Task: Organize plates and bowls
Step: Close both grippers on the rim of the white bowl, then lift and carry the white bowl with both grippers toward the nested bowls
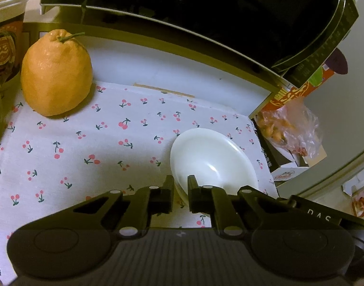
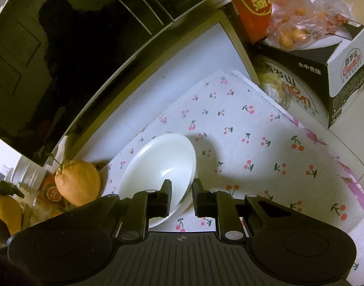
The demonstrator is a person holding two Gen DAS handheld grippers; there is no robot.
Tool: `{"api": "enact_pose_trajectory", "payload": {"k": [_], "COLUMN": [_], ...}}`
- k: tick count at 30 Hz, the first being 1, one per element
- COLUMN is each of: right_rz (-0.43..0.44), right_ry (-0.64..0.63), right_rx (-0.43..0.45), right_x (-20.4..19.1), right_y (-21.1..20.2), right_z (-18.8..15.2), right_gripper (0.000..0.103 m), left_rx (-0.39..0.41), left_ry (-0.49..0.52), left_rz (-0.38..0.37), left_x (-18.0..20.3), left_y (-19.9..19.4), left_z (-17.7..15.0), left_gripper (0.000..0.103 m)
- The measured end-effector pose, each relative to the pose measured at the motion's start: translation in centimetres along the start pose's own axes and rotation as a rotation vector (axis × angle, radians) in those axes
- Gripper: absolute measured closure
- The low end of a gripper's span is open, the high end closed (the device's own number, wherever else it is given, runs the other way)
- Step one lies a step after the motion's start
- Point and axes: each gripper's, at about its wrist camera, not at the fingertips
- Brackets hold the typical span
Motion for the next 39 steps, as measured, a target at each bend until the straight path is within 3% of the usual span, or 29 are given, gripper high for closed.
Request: {"api": "enact_pose_trajectory", "payload": {"k": [22, 39], "right_rz": [0.040, 0.077], "right_ry": [-0.074, -0.236], "right_rx": [0.029, -0.045], "right_x": [-3.1, -8.5], "right_y": [-4.8, -8.8], "right_z": [-0.1, -4.5], "right_gripper": [0.085, 0.084], "left_rx": [0.045, 0.075], "left_ry": [-0.006, -0.083], "left_rz": [0.010, 0.032], "left_x": [0.6, -2.8], "left_y": [-4.9, -11.5], "left_z": [-0.5, -3.6], "left_gripper": [0.092, 0.092]}}
Point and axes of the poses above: each gripper's, at about its wrist camera, not at the fingertips, and y roughly the way its jaws point, x to its right, z to its top, and after that the axes turned 2 degrees about -y, right-handed
